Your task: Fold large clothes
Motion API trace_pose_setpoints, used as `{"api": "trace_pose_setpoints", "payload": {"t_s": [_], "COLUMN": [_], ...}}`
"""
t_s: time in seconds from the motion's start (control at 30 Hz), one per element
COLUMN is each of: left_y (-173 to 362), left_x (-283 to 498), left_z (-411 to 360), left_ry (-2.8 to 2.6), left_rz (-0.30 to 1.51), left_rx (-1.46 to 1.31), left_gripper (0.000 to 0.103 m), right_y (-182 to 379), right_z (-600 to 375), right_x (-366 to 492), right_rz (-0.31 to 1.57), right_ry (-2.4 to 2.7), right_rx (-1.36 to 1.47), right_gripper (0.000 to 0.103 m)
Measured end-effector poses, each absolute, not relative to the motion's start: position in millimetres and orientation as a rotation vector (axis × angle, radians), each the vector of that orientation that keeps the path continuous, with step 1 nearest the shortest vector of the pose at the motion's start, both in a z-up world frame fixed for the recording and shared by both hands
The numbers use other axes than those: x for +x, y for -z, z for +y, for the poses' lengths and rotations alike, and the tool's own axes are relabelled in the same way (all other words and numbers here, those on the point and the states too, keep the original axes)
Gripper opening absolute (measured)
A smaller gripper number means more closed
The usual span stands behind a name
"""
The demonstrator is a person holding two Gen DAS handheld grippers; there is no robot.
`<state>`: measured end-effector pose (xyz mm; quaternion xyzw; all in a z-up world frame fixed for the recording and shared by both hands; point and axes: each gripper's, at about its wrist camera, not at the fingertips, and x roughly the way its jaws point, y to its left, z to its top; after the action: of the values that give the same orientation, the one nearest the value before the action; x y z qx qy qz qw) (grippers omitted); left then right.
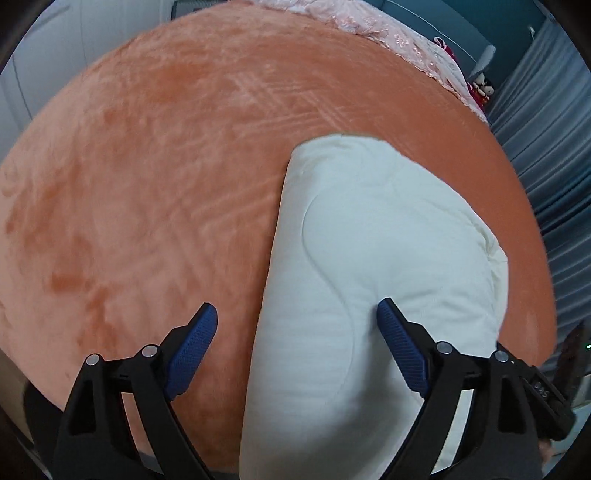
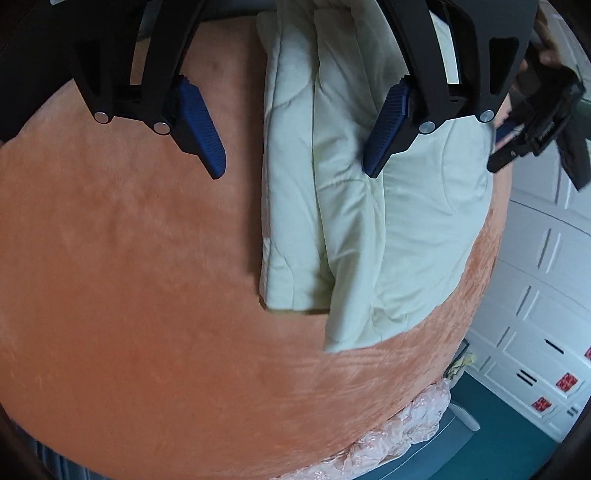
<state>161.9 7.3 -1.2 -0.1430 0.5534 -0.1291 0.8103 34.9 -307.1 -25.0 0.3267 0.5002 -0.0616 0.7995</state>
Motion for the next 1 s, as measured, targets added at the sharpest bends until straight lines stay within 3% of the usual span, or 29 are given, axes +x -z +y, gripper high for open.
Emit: {"api": "trace_pose_setpoints", "payload": {"t_s": [0.13,0.3,0.37,0.5,0.6,0.7,1.0], "left_y": [21.3,22.0,21.3,2.2,-20.0,-44.8,-89.3], "left_x": [137.8,129.6,132.5,130.9,124.8,127.1,199.7], "left_z": [20.1,-4.9,-8.3,-17.0,-27.3,-32.7,-36.0], "left_ry": [0.387,0.415,0.405,0.394,0.394,0.401,0.385], "left_rz": [1.249,1.220,1.218,1.151,1.065,0.976,0.774], "left_rx": [-0.512,-0.398,-0.395,-0.334,-0.246,-0.189,-0.161], "left_gripper": [0.086,0.095,0.094,0.076,0.064,0.057,0.054], "right_y": [46.1,66.7,67.3,44.9,15.2,-17.3,-69.1], "right_z": [-312.8,-310.5,-307.5,-294.6,-280.4,-269.8,-264.4], "right_x": [27.4,39.8,44.2,51.3,58.7,74.2,167.3], "right_rz": [1.097,1.114,1.103,1.075,1.035,0.947,0.761], "right_ry": [0.056,-0.042,-0.050,-0.041,-0.017,-0.011,-0.039], "right_rx": [0.929,1.082,1.078,0.922,0.738,0.600,0.466], "right_gripper": [0.075,0.074,0.067,0.035,0.023,0.020,0.020]}}
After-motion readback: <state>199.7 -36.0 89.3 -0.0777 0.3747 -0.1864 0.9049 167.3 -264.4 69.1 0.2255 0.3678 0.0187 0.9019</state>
